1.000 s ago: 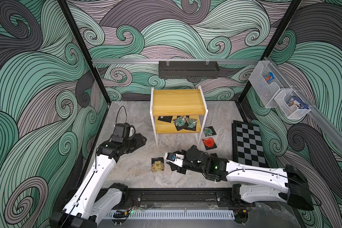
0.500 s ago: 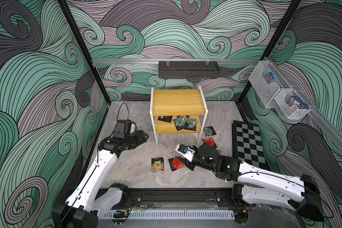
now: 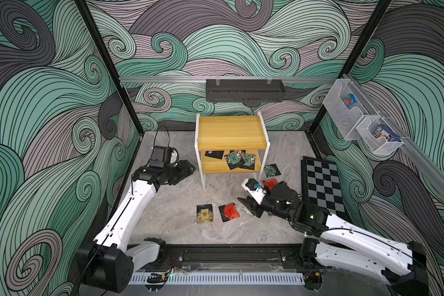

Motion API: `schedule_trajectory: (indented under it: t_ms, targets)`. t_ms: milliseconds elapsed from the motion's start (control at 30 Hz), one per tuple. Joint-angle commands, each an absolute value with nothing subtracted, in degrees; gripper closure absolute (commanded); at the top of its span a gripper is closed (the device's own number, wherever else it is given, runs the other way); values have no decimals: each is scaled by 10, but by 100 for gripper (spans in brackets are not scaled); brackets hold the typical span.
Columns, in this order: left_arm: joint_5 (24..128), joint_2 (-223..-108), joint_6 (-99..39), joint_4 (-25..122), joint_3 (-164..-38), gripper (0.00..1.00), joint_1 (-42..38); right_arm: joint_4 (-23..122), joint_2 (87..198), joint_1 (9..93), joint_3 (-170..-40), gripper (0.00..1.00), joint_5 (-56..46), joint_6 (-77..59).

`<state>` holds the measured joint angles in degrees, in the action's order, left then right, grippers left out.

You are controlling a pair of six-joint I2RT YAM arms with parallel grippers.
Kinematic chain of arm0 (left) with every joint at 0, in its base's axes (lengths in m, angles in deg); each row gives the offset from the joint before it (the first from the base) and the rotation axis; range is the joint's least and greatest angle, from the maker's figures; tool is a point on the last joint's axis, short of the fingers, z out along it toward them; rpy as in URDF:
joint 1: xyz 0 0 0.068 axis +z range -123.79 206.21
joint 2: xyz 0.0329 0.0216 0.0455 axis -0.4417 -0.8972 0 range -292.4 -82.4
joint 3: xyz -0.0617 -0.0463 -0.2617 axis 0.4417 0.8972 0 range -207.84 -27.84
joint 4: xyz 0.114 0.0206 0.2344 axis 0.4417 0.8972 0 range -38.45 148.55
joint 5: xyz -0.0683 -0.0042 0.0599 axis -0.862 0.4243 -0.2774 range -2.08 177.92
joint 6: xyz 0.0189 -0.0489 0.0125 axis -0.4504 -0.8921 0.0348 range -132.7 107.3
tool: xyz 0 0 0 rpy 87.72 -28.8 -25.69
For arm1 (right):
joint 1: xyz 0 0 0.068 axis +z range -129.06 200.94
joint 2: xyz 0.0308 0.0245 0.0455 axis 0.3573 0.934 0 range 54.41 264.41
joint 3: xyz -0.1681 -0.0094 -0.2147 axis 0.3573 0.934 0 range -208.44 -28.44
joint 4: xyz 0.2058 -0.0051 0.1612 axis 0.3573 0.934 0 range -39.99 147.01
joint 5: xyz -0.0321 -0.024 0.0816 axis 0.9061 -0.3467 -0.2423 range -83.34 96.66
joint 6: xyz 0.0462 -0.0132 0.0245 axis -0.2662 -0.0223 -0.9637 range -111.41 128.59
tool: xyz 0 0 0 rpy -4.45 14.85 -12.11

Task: Remove the tea bags from the shelf
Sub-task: Pick up the tea bag from the shelf.

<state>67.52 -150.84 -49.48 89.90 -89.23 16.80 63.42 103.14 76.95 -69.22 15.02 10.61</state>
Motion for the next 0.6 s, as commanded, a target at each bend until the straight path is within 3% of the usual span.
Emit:
schedule_trajectory:
  t_ms: [0, 567]
  targets:
    - [644, -1530, -483, 876, -923, 32, 178, 663, 1004, 758, -679, 44, 154, 69]
    - [494, -1736, -466, 843, -1050, 21, 197, 717, 929, 737, -646, 38, 171, 16]
